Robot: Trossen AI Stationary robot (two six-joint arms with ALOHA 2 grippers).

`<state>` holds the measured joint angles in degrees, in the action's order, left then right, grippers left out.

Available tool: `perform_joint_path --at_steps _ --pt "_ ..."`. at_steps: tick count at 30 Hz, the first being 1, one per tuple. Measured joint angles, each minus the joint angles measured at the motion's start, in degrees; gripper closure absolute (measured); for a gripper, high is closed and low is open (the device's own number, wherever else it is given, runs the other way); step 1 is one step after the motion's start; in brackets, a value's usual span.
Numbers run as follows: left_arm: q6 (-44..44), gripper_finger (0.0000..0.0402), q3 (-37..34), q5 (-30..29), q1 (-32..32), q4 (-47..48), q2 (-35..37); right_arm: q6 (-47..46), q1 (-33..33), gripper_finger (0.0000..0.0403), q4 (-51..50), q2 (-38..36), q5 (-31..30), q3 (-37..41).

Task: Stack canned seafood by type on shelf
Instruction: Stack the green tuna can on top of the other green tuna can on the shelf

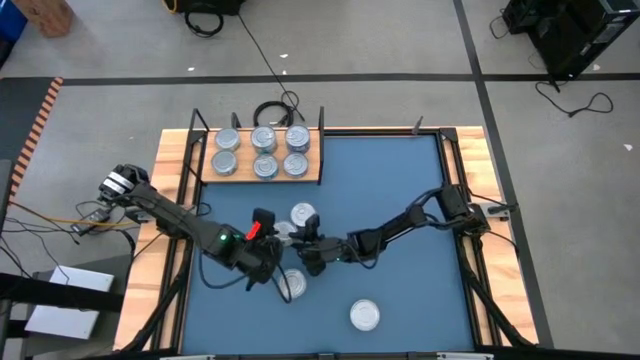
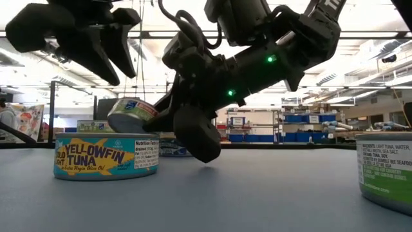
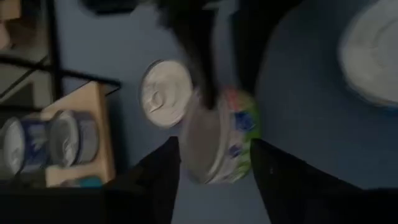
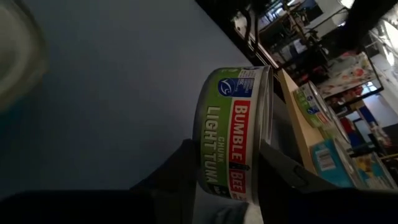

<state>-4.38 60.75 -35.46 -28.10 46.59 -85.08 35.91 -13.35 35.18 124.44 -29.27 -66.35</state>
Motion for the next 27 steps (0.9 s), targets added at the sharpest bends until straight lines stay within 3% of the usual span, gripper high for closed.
perform_joint_path --at_steps 7,13,20,27 --pt "-1.59 0.0164 0.0 -1.23 -1.28 1.08 -0.36 -4.02 -0.14 0.0278 -0.48 -2.69 0.79 -0.07" --pt "1.48 0.0157 0.0 -4.7 -1.55 1.44 -1.33 -5.78 -0.14 0.0278 -1.27 -4.9 3.49 -0.09" --pt "2.43 0.017 -0.02 -5.22 -1.86 1.46 -1.33 -6.39 -0.13 0.0278 -1.73 -4.98 3.58 -0.09" --pt "2.26 0.022 -0.02 -5.2 -2.05 3.01 -1.35 -6.39 -0.14 0.0278 -1.42 -4.97 3.54 -0.09"
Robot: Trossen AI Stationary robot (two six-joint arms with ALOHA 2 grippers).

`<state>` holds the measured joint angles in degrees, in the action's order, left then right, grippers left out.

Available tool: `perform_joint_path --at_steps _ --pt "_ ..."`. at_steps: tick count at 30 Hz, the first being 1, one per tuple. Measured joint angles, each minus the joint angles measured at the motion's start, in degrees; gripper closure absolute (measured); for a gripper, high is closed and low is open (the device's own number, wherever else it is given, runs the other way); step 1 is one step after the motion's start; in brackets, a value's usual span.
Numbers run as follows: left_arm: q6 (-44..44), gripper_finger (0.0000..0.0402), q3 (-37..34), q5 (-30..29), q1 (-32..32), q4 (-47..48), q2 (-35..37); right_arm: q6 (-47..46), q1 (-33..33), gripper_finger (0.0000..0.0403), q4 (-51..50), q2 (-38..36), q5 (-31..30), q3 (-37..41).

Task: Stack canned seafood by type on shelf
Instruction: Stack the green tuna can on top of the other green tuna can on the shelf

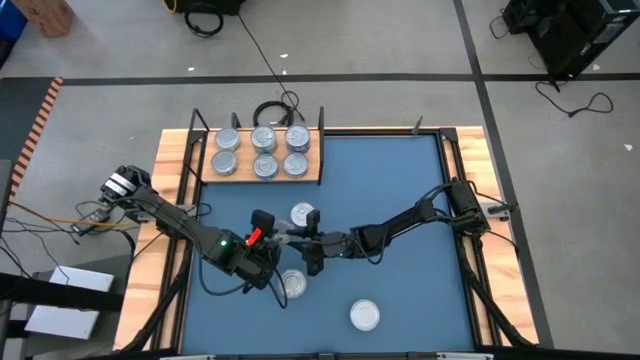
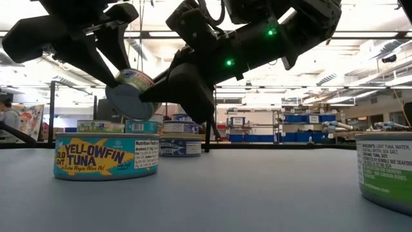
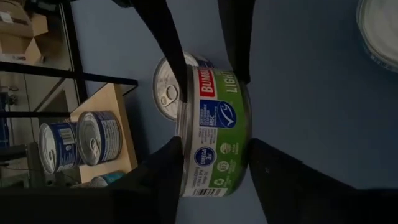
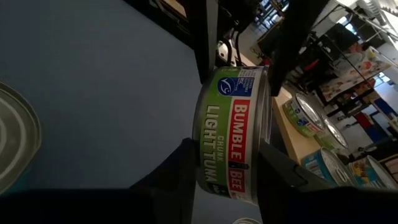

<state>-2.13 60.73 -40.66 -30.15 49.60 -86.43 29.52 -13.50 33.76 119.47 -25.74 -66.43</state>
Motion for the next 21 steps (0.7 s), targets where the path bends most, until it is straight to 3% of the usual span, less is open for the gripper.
perform_joint_path --at_steps 6,21 --pt "0.15 0.0235 0.0 0.17 -0.04 0.75 0.01 0.07 0.0 0.0278 0.07 0.01 0.07 0.0" --pt "0.2 0.0189 0.0 0.03 -0.02 0.77 -0.2 -1.36 -0.09 0.0278 0.9 -0.1 1.38 0.0"
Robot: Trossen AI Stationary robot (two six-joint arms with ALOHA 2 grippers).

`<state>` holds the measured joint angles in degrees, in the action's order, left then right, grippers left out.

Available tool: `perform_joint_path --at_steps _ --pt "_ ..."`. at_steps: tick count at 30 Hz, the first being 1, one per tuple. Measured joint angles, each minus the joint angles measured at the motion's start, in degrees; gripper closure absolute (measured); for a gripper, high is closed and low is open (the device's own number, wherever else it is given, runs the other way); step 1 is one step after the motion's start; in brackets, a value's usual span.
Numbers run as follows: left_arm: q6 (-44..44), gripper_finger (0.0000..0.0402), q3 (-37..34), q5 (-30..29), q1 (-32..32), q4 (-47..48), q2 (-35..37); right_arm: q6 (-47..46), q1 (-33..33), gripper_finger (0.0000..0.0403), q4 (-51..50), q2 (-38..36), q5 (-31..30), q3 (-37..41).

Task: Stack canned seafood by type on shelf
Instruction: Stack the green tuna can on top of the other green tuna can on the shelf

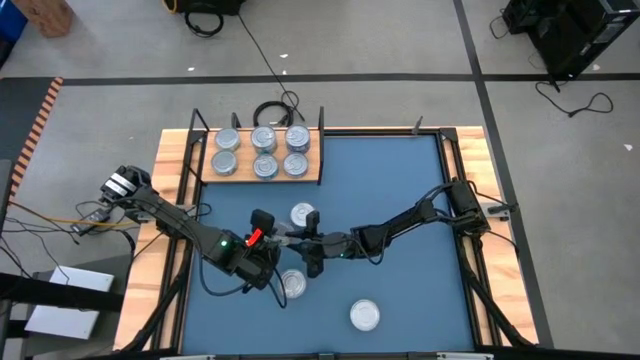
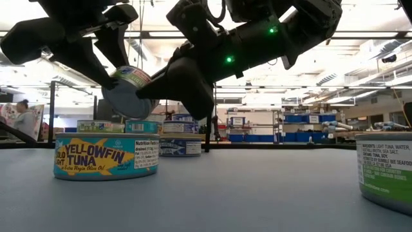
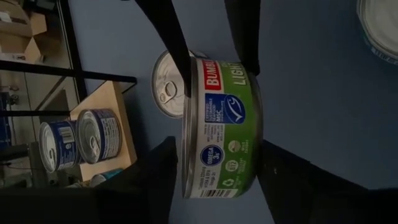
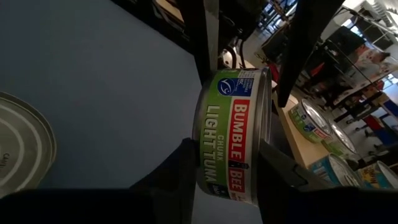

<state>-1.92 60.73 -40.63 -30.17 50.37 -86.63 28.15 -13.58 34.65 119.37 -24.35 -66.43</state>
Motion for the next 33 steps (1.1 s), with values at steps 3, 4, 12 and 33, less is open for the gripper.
perform_joint_path --at_steps 3,4,12,33 --pt "-0.17 0.0189 0.0 0.04 0.0 -0.03 0.0 -0.25 0.0 0.0278 0.11 -0.02 0.28 0.0" --pt "-0.19 0.0189 0.0 0.05 0.0 -0.04 0.0 -0.25 0.0 0.0278 0.22 -0.02 0.28 0.0" --pt "-0.03 0.0188 -0.02 2.49 0.0 -0.64 0.0 -0.23 0.0 0.0278 0.4 -0.02 0.48 0.0" --pt "-1.65 0.0257 2.03 2.2 0.08 3.34 -0.87 -0.82 -0.24 0.0258 1.32 -0.22 -1.02 0.04"
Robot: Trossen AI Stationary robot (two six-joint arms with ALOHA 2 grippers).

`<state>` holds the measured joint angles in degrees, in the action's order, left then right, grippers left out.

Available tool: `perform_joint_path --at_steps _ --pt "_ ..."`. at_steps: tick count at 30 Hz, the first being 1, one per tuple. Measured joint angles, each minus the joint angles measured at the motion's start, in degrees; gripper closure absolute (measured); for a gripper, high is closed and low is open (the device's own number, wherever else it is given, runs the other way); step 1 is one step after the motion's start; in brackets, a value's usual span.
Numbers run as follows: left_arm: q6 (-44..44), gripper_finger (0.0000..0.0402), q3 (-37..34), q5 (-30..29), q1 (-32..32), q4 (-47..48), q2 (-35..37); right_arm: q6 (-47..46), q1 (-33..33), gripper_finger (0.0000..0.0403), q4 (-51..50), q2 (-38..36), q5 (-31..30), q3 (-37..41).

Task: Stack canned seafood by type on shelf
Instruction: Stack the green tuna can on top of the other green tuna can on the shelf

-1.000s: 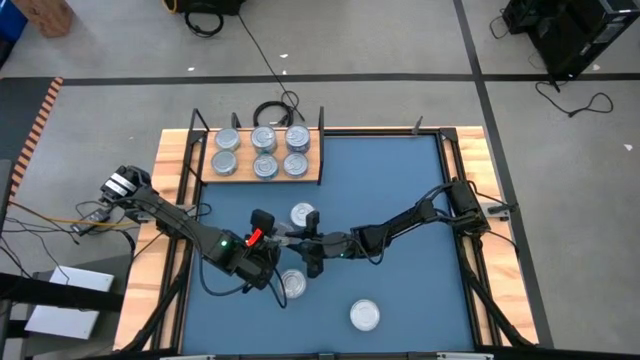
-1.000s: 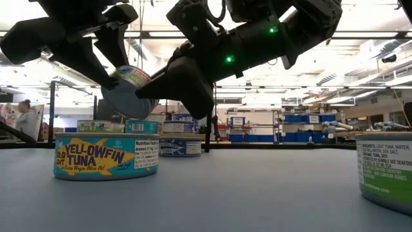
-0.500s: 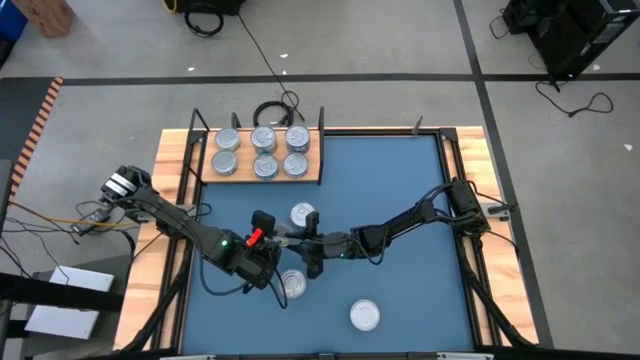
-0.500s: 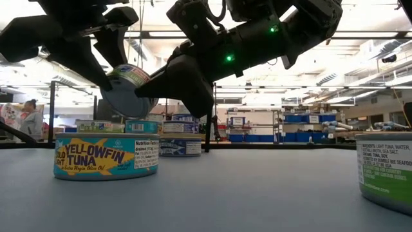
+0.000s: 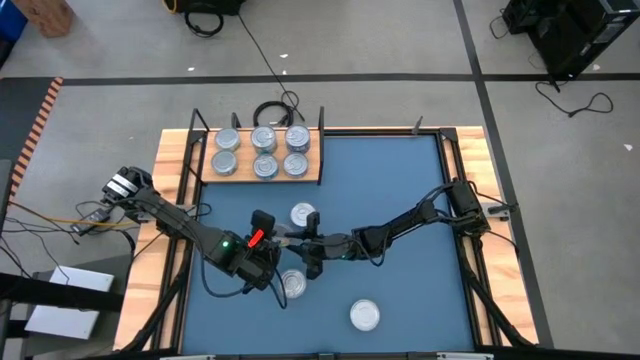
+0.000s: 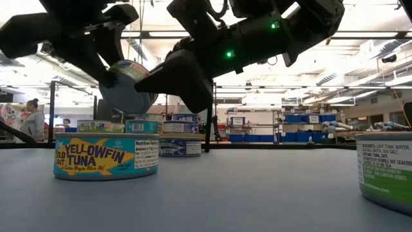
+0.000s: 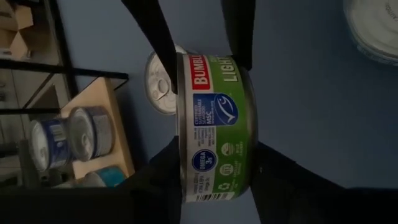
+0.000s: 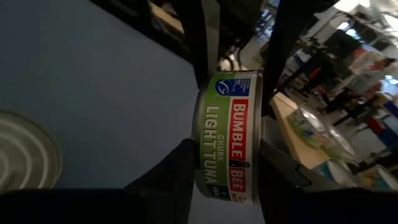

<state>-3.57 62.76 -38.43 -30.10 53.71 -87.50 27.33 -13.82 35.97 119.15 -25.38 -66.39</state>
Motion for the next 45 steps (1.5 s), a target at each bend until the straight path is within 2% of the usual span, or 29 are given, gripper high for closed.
perform_joint_path --at_steps 6,9,12,16,22,24,26,34,38,45 --pt "-8.06 0.0257 3.71 -3.36 1.32 12.3 -0.04 -0.37 -0.52 0.0207 -0.38 -0.23 -7.42 -0.03" --pt "-12.48 0.0257 5.26 -6.96 1.78 19.64 0.0 -0.15 -1.03 0.0195 -2.07 0.11 -7.98 0.09" --pt "-17.76 0.0257 5.15 -8.92 2.99 29.33 0.07 -0.15 -1.06 0.0202 -2.77 -0.04 -8.07 -0.02" --pt "-25.75 0.0257 5.18 -11.29 5.73 37.22 0.17 -0.2 -1.18 0.025 -4.5 0.02 -7.97 0.02" --pt "-28.32 0.0257 4.79 -12.05 14.97 36.69 3.24 -0.34 -1.21 0.037 -7.28 -0.93 -7.79 0.04" --pt "-28.26 0.0257 4.4 -12.68 18.75 35.72 4.43 -0.57 -1.19 0.0393 -7.59 -1.16 -7.83 0.04" --pt "-27.25 0.0257 4.4 -13.73 22.89 37.13 5.06 -1.22 -1.36 0.039 -9.84 -1.62 -7.89 0.04" --pt "-19.2 0.0257 1.5 -16.23 39.22 32.42 6.62 -4.8 -1.56 0.0398 -13.56 -4.86 -7.83 2.28" --pt "-17.61 0.0257 -0.04 -19.06 45.9 30.32 6.62 -6.17 -1.79 0.04 -13.76 -7.91 -11.28 5.2" --pt "-4.23 0.0257 -0.43 -18.71 54.99 16.44 6.55 -6.37 -2.79 0.0401 -13.38 -14.63 -15.45 9.89"
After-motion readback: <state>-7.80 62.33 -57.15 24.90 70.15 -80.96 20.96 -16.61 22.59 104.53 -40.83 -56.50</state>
